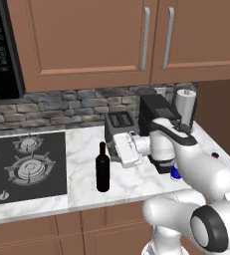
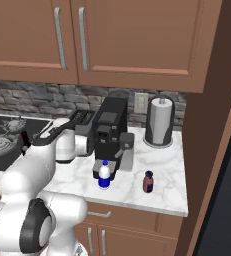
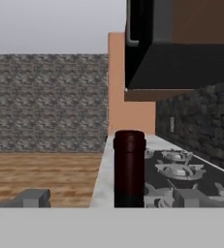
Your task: Place the drinks on the dining counter in a tight cluster.
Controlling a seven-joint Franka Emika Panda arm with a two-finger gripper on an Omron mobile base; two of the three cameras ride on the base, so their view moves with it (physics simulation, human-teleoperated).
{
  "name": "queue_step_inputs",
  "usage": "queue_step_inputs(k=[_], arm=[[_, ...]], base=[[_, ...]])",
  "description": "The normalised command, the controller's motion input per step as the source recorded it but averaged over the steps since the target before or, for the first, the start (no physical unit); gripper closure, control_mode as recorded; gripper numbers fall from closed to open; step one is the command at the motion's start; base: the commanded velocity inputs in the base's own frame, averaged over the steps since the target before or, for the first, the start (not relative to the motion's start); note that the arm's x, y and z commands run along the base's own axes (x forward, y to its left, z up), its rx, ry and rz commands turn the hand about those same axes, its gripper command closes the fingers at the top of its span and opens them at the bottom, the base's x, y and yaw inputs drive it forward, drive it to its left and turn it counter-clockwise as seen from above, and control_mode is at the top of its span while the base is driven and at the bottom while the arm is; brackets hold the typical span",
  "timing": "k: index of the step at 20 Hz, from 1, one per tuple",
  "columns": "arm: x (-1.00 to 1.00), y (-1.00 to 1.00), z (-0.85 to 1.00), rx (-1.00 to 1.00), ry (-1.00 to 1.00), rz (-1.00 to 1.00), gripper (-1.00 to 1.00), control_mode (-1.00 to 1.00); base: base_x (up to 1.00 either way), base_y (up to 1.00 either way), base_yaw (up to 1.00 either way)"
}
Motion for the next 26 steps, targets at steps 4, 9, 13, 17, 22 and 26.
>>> queue_step_inputs(k=[4, 9, 13, 17, 22, 26], arm=[[0.22, 0.11, -0.19, 0.00, 0.06, 0.01, -1.00, -1.00], [0.16, 0.13, -0.15, 0.00, 0.02, 0.03, -1.00, -1.00], [0.11, 0.07, -0.11, 0.00, 0.00, 0.02, -1.00, -1.00], [0.00, 0.12, -0.08, 0.00, 0.00, 0.03, -1.00, -1.00], [0.00, 0.22, -0.05, -0.03, 0.00, 0.02, -1.00, -1.00], [0.00, 0.18, -0.03, -0.02, 0.00, 0.00, -1.00, -1.00]], base=[[0.00, 0.00, 0.00], [0.00, 0.00, 0.00], [0.00, 0.00, 0.00], [0.00, 0.00, 0.00], [0.00, 0.00, 0.00], [0.00, 0.00, 0.00]])
